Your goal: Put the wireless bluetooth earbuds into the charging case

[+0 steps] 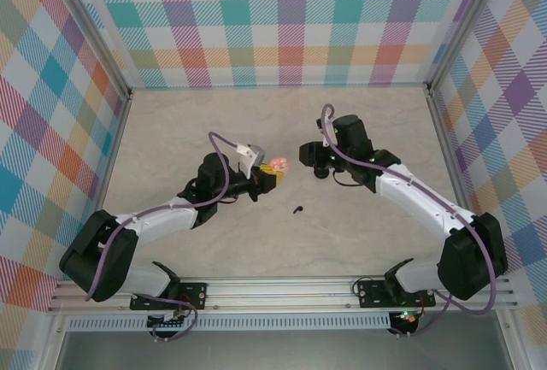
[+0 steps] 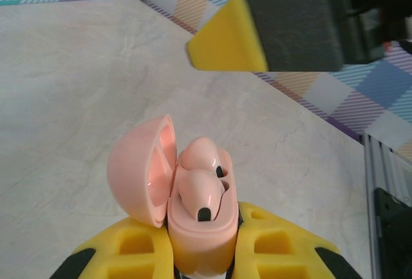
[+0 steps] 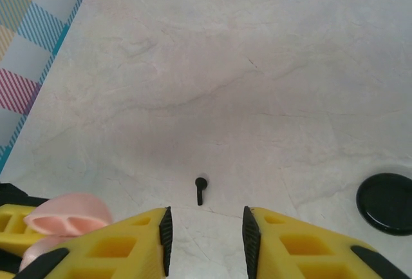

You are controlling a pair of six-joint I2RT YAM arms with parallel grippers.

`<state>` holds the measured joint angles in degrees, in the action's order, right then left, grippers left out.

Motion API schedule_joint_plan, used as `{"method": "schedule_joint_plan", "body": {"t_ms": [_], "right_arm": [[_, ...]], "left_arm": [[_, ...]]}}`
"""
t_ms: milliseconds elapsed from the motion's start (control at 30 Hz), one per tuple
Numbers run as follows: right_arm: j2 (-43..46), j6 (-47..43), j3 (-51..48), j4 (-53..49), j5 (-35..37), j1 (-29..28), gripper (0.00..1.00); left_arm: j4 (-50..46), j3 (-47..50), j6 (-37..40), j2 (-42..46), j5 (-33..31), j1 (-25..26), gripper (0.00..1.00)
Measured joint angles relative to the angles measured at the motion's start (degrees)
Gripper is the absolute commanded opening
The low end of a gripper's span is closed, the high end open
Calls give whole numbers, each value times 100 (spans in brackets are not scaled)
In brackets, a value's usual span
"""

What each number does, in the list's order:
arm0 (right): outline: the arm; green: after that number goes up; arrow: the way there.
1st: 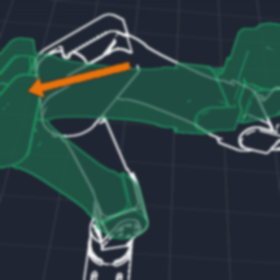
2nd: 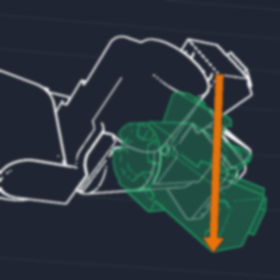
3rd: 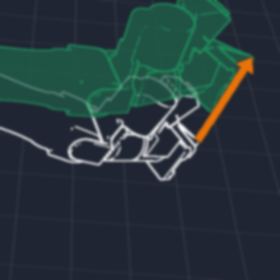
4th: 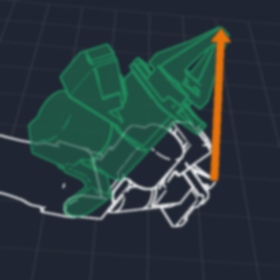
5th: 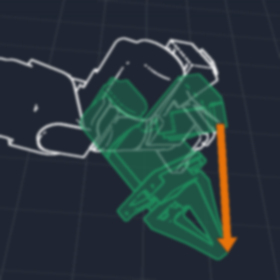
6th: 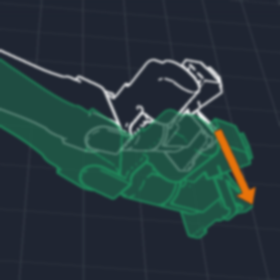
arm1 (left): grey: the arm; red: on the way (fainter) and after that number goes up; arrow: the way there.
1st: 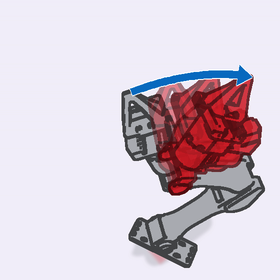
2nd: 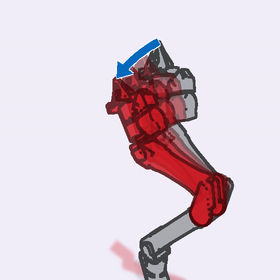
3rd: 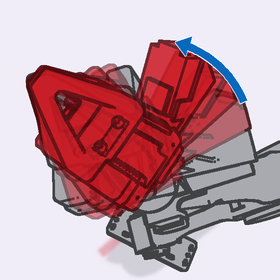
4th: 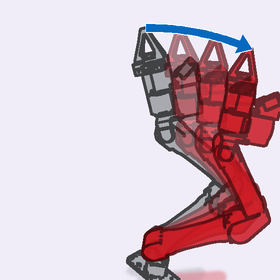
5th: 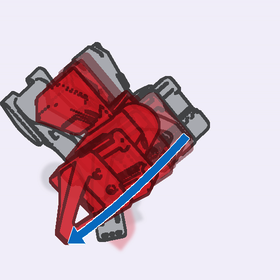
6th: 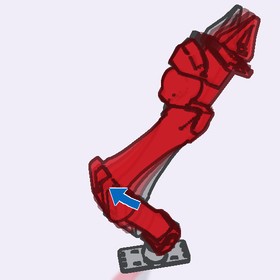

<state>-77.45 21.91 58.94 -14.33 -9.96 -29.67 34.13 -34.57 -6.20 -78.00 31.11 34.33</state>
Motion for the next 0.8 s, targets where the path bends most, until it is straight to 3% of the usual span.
{"method": "schedule_joint_plan", "body": {"t_ms": [367, 800], "right_arm": [[-448, -673, 44, -103, -1346, 232, 22], [-501, -826, 44, -101, -2144, 232, 21]], "left_arm": [[-122, -332, 413, 243, 1137, 0, 10], [-136, -396, 433, 240, 1707, 0, 10]]}}
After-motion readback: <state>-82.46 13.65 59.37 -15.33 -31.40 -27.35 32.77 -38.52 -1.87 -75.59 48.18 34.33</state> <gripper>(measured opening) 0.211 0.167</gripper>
